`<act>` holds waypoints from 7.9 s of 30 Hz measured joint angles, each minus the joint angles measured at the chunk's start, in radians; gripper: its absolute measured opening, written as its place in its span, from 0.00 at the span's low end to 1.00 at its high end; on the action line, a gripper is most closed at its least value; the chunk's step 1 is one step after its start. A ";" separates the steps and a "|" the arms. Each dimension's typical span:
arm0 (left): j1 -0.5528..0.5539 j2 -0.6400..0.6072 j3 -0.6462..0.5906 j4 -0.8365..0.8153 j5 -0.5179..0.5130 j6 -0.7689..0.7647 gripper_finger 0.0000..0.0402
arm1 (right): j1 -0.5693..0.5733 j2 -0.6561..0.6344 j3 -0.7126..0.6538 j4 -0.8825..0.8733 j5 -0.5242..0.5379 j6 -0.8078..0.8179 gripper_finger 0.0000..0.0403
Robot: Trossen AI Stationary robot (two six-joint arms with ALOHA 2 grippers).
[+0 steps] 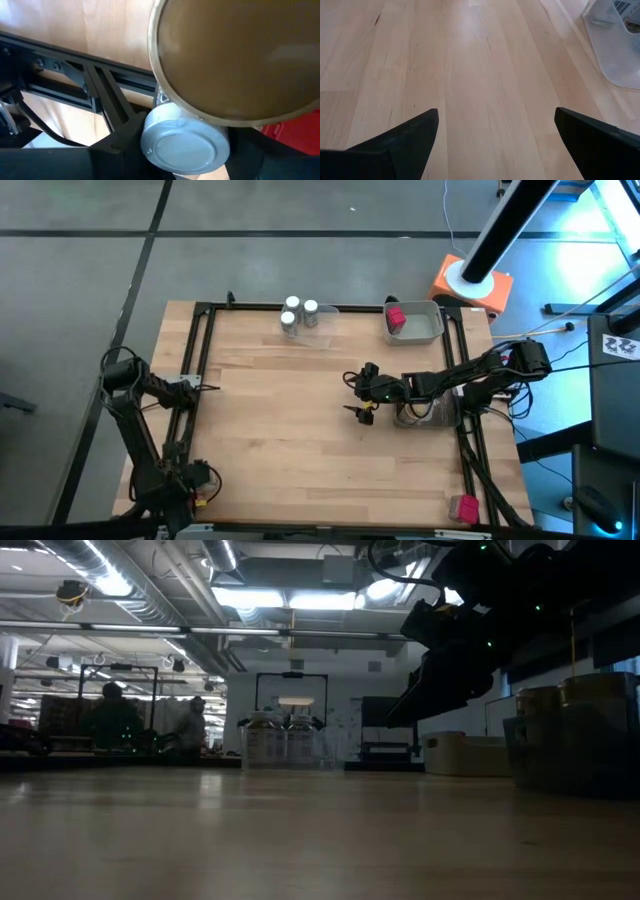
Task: Sort spices by type
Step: Put the white seasoning bottle into the transparent bin, then put the brown seasoning bottle into the black bin
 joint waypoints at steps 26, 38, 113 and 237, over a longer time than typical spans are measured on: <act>0.252 -0.235 -0.002 -0.187 -0.128 -0.150 0.48 | 0.000 0.000 0.000 0.000 0.000 0.000 0.99; 0.584 -0.296 -0.001 -0.118 -0.288 0.104 0.48 | 0.000 0.000 0.000 -0.006 0.000 0.016 0.99; 1.641 0.342 0.483 0.255 -0.462 1.131 0.49 | 0.000 0.000 0.000 -0.052 -0.044 0.007 0.99; 0.157 -0.007 0.245 -0.164 -0.230 -0.612 0.98 | 0.000 0.000 0.000 0.002 -0.044 -0.142 0.99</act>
